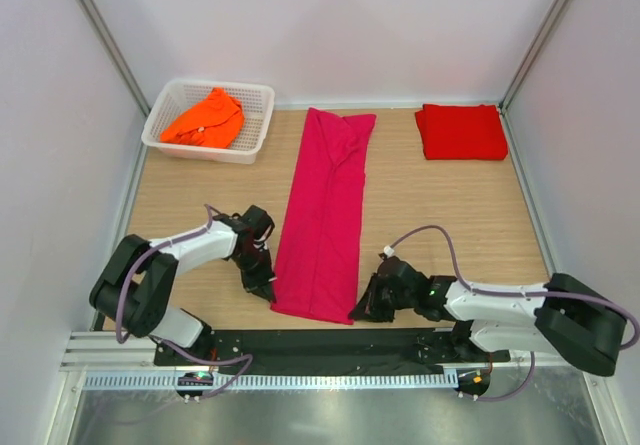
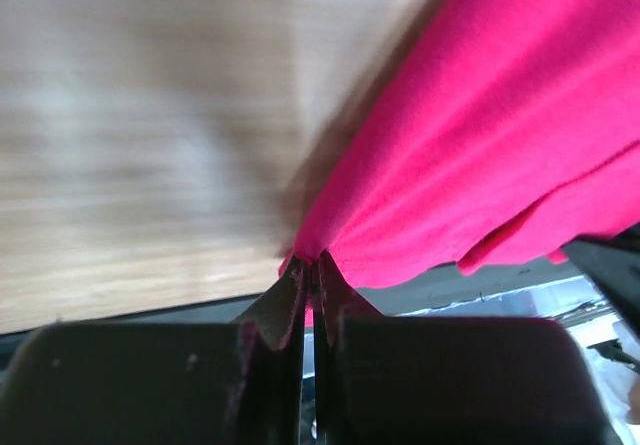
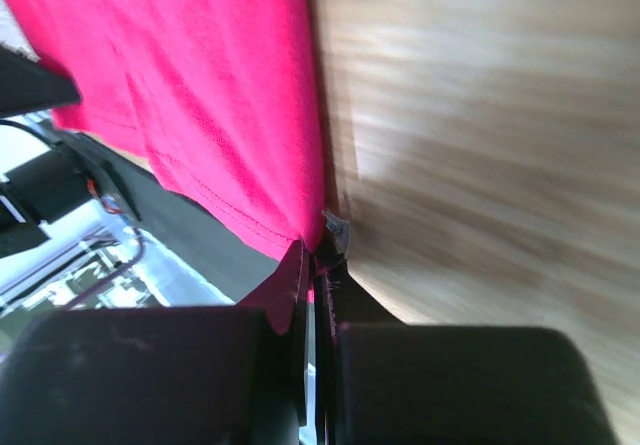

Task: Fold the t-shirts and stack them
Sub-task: Fold the tshirt

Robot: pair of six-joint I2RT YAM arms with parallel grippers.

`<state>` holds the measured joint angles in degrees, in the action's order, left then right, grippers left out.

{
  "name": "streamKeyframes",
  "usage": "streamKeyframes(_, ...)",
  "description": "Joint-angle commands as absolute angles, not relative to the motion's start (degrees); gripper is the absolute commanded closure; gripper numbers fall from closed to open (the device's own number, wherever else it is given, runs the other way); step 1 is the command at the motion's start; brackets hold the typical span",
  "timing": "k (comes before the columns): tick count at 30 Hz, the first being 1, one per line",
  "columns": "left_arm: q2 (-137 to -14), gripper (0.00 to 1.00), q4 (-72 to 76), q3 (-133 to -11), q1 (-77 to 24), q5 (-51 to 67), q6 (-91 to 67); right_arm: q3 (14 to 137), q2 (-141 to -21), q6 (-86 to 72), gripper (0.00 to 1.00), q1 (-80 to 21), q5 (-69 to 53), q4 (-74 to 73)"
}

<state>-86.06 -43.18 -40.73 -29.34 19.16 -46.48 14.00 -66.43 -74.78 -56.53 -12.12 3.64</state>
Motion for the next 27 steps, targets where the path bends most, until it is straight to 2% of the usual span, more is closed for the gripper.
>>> streamKeyframes(1, -81.13, 1.00, -41.66, -39.20, -32.42, 19.25, -52.02, 12.22, -59.96, -72.16, 0.99, -56.87, -8.35, -7.81)
streamKeyframes(7, -74.80, 1.00, -40.70, -37.53, -38.66, 17.84, -60.27, 15.90, -47.91, -69.44, 0.99, -56.78, -6.76, -23.62)
streamKeyframes(13, -71.81, 1.00, -39.55, -38.23, -43.33, 16.53, -65.56, 15.91, -37.38, -70.40, 0.99, -56.87, -7.74, -30.84)
streamKeyframes(16, -70.58, 1.00, -41.48, -40.07, -43.59, 14.86, -66.27, 19.41, -36.47, -69.88, 0.99, -56.86, -5.63, -34.36)
streamKeyframes(20, -73.64, 1.00, -45.96, -50.49, -42.98, 11.78, -62.60, 31.62, -44.54, -60.52, 0.99, -52.05, -4.65, -39.01)
streamKeyframes(23, -79.79, 1.00, -50.88, -60.07, -40.70, 10.46, -58.37, 40.76, -54.03, -51.45, 0.99, -39.59, -8.42, -42.36)
streamKeyframes(27, -87.44, 1.00, -54.49, -71.76, -35.26, 11.16, -50.21, 50.08, -65.71, -38.97, 0.99, -27.97, -15.28, -42.89)
